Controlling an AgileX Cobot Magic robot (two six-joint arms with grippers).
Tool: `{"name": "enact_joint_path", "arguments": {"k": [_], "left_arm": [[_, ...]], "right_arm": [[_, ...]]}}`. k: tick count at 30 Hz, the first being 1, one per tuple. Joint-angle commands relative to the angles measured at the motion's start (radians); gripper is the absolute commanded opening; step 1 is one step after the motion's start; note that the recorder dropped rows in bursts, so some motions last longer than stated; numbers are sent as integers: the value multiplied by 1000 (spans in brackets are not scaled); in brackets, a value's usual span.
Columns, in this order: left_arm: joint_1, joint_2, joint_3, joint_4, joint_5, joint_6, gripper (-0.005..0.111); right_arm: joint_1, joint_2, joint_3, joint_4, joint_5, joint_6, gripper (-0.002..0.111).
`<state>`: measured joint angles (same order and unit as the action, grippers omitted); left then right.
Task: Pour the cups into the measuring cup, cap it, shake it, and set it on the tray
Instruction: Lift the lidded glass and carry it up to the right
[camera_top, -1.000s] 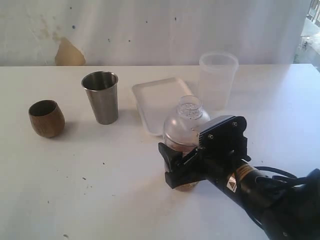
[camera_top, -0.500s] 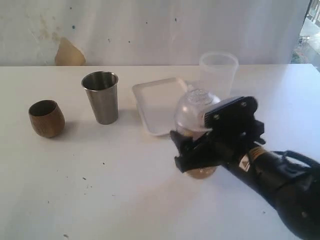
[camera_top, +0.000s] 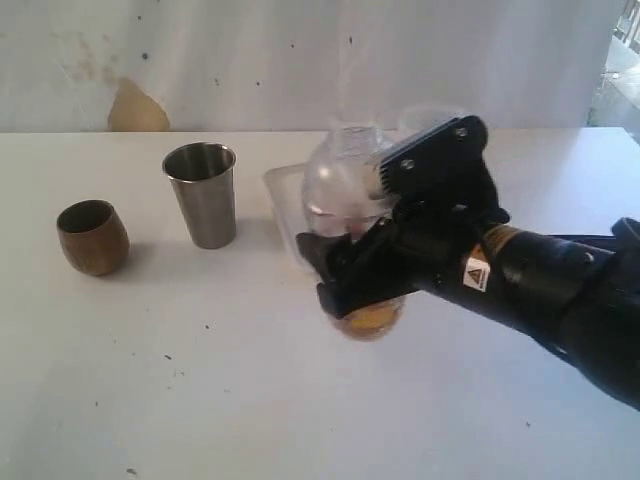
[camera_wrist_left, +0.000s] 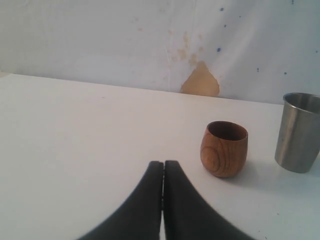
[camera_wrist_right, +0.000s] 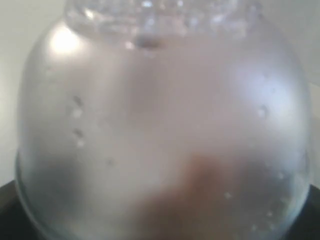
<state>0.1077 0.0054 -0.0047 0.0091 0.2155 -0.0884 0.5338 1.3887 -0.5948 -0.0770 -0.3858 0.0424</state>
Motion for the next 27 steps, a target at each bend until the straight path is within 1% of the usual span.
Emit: {"name": "enact_joint_path", "arguments": {"k": [1,4,5,6,7,8,9,10,11,12,13,14,15,16,17,18,19,20,22,23,26,27], "left_arm": [[0,-5,5,-3,-13,-1,1],[0,-5,5,-3,-13,-1,1],[0,-5,5,-3,-13,-1,1],[0,-5,5,-3,-13,-1,1],[0,-5,5,-3,-13,-1,1],[0,-5,5,-3,-13,-1,1],[0,-5,5,-3,-13,-1,1],[0,-5,5,-3,-13,-1,1],[0,-5,5,-3,-13,0,1],[0,-5,5,-3,-13,0,1],[0,-5,5,-3,-13,0,1],[0,-5,5,-3,-13,0,1],[0,-5,5,-3,-13,0,1],[0,-5,5,-3,-13,0,1],[0,-5,5,-3,-13,0,1],[0,-5,5,-3,-13,0,1],[0,-5,5,-3,-13,0,1],[0,-5,5,-3,-13,0,1],[0,-5,5,-3,-13,0,1],[0,-5,5,-3,-13,0,1],[0,-5,5,-3,-13,0,1],[0,-5,5,-3,-13,0,1]], "right_arm": [[-49,-23,-23,289,-116,-106,0],[-1,-41,-35,-87,-48,74,0],[-12,-42,-35,-9,-37,-8,0],[-45,-39,-33,159,-51,-85,0],[-79,-41,-32,248,-55,-75,0],[-68,-54,-32,110,-29,-22,0],[-27,-75,-32,-88,8,35,0],[-32,-77,-32,-37,11,-2,0],[-95,-77,-32,217,-26,-72,0],[-114,-83,-32,162,-22,-25,0],[-87,-99,-32,-18,7,57,0],[-63,-108,-32,-154,26,107,0],[-87,-108,-32,-81,25,44,0],[-145,-106,-32,114,-1,8,0],[-160,-106,-32,124,-2,30,0],[-155,-109,-32,40,11,72,0],[-127,-121,-32,-103,37,134,0],[-107,-128,-32,-206,51,144,0],[-160,-128,-33,-9,32,56,0],[-190,-128,-33,47,24,48,0],[-205,-157,-33,-36,53,50,0],[-205,-161,-33,-32,53,43,0]]}}
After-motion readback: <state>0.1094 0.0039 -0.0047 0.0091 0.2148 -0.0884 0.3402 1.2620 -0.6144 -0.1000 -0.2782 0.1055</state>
